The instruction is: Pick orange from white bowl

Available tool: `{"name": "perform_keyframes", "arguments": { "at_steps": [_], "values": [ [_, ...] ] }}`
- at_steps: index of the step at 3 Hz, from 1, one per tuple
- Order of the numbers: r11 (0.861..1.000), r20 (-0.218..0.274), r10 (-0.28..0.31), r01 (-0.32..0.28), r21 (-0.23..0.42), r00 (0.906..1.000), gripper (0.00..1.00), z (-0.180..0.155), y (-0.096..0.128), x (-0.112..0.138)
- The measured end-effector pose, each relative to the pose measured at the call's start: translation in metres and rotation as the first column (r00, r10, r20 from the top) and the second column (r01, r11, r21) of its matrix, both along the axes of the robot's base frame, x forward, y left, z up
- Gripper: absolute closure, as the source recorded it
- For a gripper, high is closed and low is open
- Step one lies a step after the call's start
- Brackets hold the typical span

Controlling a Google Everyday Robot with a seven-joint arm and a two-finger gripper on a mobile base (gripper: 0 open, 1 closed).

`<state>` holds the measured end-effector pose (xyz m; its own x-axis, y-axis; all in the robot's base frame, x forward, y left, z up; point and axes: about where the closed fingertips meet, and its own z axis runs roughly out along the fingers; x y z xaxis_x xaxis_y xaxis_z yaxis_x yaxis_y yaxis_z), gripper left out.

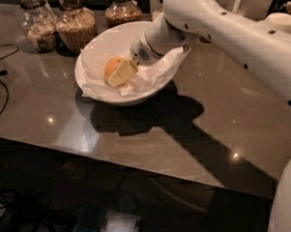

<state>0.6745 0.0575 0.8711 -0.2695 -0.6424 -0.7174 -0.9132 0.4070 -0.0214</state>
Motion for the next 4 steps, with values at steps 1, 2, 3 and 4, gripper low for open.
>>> {"name": "perform_keyframes", "arguments": {
  "at_steps": [1,2,3,4],
  "values": [
    [1.0,-0.025,0.015,-0.015,-0.016,0.9996,0.26,-0.016,0.012,0.007],
    [0.999,-0.03,0.044,-0.045,-0.028,0.9986,0.26,-0.022,0.026,0.018],
    [0.997,-0.051,0.061,-0.063,-0.04,0.9969,0.45,-0.03,0.035,0.023],
    [0.997,-0.052,0.061,-0.063,-0.042,0.9968,0.68,-0.027,0.035,0.023]
  ]
}}
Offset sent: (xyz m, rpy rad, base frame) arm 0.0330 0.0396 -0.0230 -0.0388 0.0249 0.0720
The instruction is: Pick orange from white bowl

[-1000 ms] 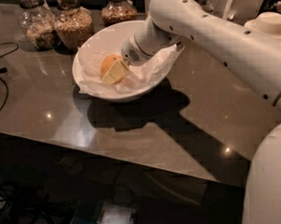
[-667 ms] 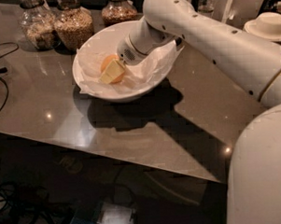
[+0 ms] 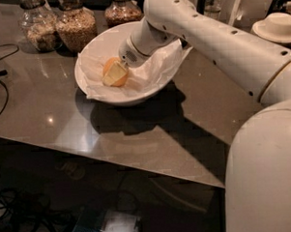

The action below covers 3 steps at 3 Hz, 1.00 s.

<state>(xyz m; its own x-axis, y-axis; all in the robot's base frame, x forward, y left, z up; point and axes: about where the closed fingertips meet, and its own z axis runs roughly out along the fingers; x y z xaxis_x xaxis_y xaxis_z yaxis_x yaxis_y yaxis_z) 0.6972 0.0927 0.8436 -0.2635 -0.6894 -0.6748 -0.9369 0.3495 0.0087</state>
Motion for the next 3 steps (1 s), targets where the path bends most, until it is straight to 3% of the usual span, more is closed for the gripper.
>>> {"name": "perform_keyframes", "arguments": {
  "at_steps": [1,2,3],
  "values": [
    [1.0,-0.014,-0.011,0.011,-0.018,0.9998,0.91,-0.004,-0.004,-0.006],
    [1.0,-0.014,-0.011,0.011,-0.018,0.9998,1.0,-0.001,-0.004,-0.006],
    [0.997,0.053,-0.018,0.014,0.074,0.9984,1.0,0.021,-0.015,-0.019]
  ]
}}
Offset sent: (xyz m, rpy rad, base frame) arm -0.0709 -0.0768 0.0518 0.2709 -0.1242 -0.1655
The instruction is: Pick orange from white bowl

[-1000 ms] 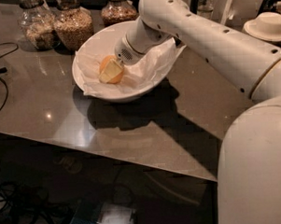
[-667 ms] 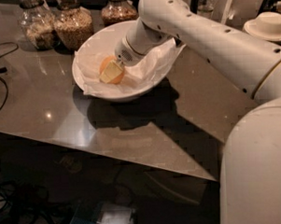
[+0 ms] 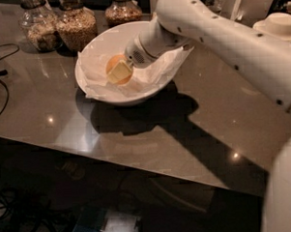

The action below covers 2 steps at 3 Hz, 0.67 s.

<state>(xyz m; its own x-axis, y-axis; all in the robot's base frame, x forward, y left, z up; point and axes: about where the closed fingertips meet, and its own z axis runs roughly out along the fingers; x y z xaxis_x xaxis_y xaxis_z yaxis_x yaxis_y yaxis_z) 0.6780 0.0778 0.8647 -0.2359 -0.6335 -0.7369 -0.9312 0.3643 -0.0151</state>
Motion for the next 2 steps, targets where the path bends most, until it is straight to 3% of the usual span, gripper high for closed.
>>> {"name": "perform_keyframes", "arguments": {
  "at_steps": [1,2],
  "values": [
    [0.981,0.151,0.007,-0.036,0.191,0.9885,1.0,0.064,0.002,-0.039],
    [0.932,0.264,0.035,-0.126,0.338,0.9639,1.0,0.133,-0.002,-0.086]
  ]
}}
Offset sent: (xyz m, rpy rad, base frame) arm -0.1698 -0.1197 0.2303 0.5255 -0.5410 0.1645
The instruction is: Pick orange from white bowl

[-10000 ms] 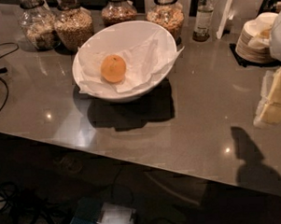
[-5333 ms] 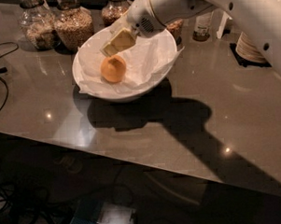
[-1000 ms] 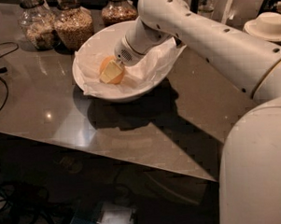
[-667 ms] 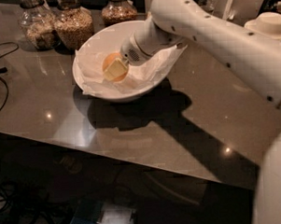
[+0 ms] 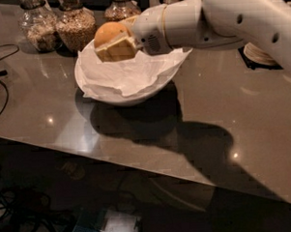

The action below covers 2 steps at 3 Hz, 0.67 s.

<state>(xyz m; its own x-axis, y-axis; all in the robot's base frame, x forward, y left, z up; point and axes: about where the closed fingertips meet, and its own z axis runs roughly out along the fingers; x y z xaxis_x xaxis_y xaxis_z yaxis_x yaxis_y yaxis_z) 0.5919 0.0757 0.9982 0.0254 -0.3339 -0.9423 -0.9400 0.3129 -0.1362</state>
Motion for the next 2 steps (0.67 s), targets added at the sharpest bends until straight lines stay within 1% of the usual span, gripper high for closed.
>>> {"name": "perform_keyframes", "arguments": {
  "at_steps": [1,2],
  "values": [
    [0.996,0.125,0.074,-0.078,0.032,0.9894,1.0,0.049,-0.041,-0.052],
    [0.992,0.184,0.126,-0.124,-0.023,0.9747,1.0,0.072,-0.083,-0.089]
  ]
}}
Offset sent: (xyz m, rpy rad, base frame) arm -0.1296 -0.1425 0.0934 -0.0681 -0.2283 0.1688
